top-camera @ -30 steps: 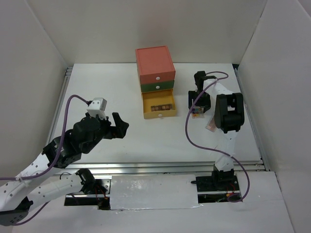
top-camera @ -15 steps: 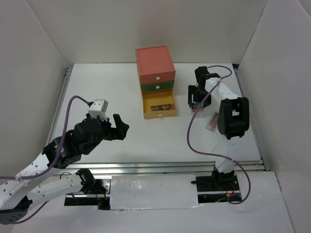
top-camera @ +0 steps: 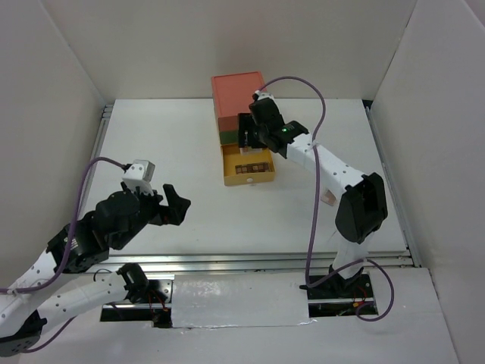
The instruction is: Organize the makeup
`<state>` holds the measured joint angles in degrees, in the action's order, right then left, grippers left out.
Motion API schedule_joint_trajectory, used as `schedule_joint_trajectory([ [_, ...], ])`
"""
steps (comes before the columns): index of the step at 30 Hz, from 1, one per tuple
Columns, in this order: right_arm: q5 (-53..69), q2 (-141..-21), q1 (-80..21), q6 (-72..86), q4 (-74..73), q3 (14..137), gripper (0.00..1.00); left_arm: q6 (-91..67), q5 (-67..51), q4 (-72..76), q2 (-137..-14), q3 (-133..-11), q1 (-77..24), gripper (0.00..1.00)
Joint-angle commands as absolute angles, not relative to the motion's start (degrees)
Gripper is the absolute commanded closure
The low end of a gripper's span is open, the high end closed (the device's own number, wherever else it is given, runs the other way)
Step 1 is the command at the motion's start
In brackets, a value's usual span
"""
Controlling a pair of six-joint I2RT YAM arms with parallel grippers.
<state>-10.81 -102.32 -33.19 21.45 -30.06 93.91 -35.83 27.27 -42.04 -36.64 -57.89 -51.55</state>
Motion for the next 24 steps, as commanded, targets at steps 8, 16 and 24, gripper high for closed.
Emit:
schedule_joint_trajectory([
  [8,-14.9,-109.2,-33.3,22.6,-20.8,91.4,0.57,-33.4,29.5,-43.5,-29.4,-55.8,-51.9,0.01],
  [16,-15.8,-113.9,-33.4,22.6,-23.0,92.5,0.44,-33.5,29.2,-43.9,-29.7,-55.7,-51.9,0.01],
  [24,-15.6,-111.0,-33.1,23.6,-22.9,90.5,0.00,-33.3,28.7,-43.5,-28.8,-55.5,-51.9,0.01],
])
